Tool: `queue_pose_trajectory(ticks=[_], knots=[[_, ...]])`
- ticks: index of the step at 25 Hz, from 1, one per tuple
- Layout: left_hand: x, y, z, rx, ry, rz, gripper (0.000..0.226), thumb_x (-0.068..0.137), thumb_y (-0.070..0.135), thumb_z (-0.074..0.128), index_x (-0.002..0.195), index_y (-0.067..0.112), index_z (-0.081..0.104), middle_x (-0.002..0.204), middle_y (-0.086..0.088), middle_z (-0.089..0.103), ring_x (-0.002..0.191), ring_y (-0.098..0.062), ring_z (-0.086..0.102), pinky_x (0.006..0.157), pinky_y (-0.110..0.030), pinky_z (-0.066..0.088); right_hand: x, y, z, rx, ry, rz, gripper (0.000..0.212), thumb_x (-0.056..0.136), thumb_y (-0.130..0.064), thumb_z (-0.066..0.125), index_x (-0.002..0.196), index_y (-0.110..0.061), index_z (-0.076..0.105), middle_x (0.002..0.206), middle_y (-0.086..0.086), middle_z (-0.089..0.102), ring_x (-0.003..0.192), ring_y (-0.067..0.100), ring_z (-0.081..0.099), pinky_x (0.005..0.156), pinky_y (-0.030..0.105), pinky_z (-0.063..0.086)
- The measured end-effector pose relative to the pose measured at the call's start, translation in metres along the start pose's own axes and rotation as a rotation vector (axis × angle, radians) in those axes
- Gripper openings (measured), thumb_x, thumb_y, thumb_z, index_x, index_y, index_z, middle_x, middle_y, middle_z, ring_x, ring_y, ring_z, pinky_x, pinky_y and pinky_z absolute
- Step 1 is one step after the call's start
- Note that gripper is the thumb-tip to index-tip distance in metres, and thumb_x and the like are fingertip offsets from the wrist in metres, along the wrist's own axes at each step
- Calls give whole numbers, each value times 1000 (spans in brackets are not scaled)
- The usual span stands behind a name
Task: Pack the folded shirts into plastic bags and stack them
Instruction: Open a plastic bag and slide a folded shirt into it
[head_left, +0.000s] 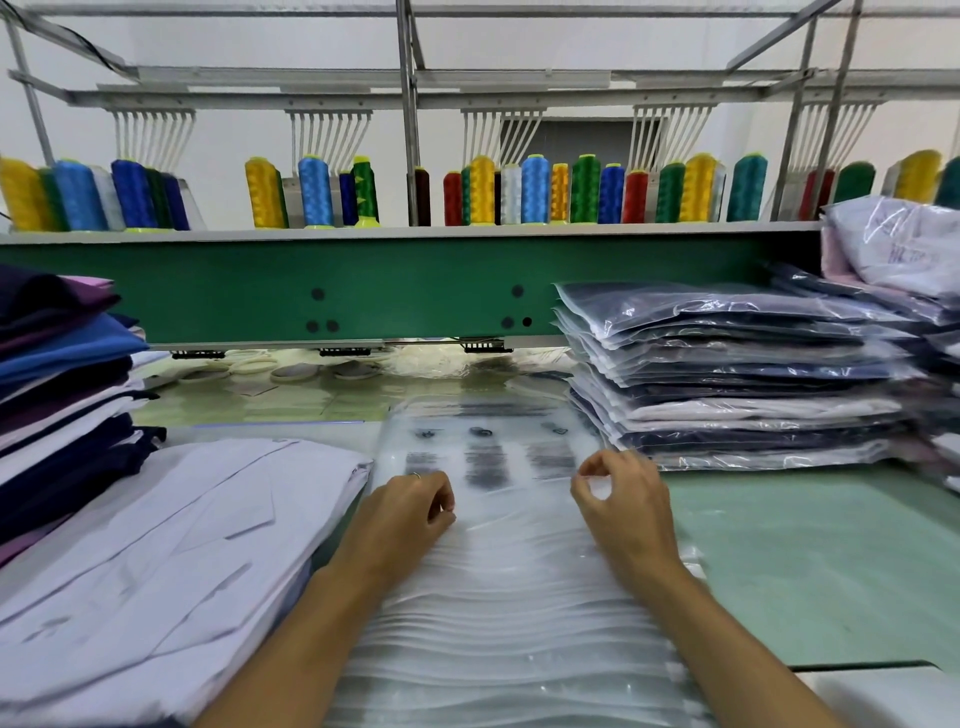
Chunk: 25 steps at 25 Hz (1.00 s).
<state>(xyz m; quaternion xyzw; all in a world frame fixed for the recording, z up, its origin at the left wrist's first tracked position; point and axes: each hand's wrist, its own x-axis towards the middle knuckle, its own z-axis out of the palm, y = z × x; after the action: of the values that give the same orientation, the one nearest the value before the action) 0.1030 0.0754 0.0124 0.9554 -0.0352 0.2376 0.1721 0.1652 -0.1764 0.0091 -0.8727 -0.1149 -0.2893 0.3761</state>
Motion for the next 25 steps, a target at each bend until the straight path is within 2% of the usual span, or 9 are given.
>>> queue_pose_trajectory(ticks=[3, 7, 9, 11, 14, 17, 19, 21, 25], knots=[[0, 4, -1, 24, 57, 46, 12, 90, 25, 66, 89, 30, 56, 76, 13, 57, 73, -9, 55, 66, -31, 49, -2, -3, -2, -16, 6, -14, 15, 85, -23, 67, 82, -29, 55, 83, -15, 60, 91, 13, 51, 82, 33, 32], [1, 9, -2, 59, 174, 144, 21, 89, 11, 69, 88, 27, 54, 81, 10, 54, 68, -14, 50, 56, -39, 50, -5, -5, -1, -29, -66, -188, 22, 85, -7, 66, 83, -30, 63, 84, -16, 67, 89, 14, 59, 86, 39, 41], [1, 9, -2, 100, 217, 190, 27, 87, -2, 68, 84, 24, 63, 87, 9, 56, 70, -13, 50, 48, -37, 48, -3, -4, 0, -99, -148, -236, 35, 85, 1, 63, 90, -31, 75, 105, -17, 72, 108, 14, 58, 94, 36, 37], [2, 6, 2, 136, 213, 198, 36, 86, -10, 65, 89, 25, 73, 98, 9, 61, 85, -13, 55, 50, -34, 50, -2, -2, 2, -229, -220, -244, 53, 84, 7, 56, 112, -34, 75, 131, -17, 64, 127, 12, 48, 100, 33, 33], [3, 0, 10, 160, 98, 121, 50, 91, -5, 53, 119, 32, 71, 127, 15, 61, 117, -15, 50, 76, -34, 54, -3, -1, 4, -300, -238, -200, 73, 82, 11, 48, 139, -34, 58, 154, -15, 44, 142, 12, 32, 110, 32, 28], [2, -2, 11, 185, 53, 51, 75, 84, -5, 49, 149, 32, 44, 153, 19, 43, 128, -15, 39, 94, -33, 49, -5, -4, 3, -240, -240, -142, 87, 81, 14, 43, 154, -33, 37, 167, -12, 17, 152, 13, 13, 121, 35, 19], [2, 3, 9, 220, 115, 52, 90, 76, -9, 50, 158, 24, 29, 164, 15, 26, 122, -21, 41, 91, -33, 49, -6, -6, 2, -202, -227, -144, 93, 80, 13, 42, 158, -34, 25, 169, -14, 2, 154, 11, 3, 124, 36, 15], [1, 11, 4, 258, 206, 34, 98, 69, -13, 50, 159, 16, 25, 168, 10, 14, 110, -24, 45, 78, -34, 50, -6, -8, 1, -174, -195, -154, 91, 84, 11, 40, 160, -34, 18, 169, -13, -5, 155, 11, -2, 125, 37, 16], [1, 25, -5, 288, 358, 16, 95, 67, -16, 53, 156, 8, 32, 169, 4, 14, 96, -27, 45, 64, -37, 48, -5, -9, -1, -165, -65, -177, 83, 94, 5, 41, 162, -28, 5, 170, -5, 3, 155, 16, 6, 124, 38, 21]])
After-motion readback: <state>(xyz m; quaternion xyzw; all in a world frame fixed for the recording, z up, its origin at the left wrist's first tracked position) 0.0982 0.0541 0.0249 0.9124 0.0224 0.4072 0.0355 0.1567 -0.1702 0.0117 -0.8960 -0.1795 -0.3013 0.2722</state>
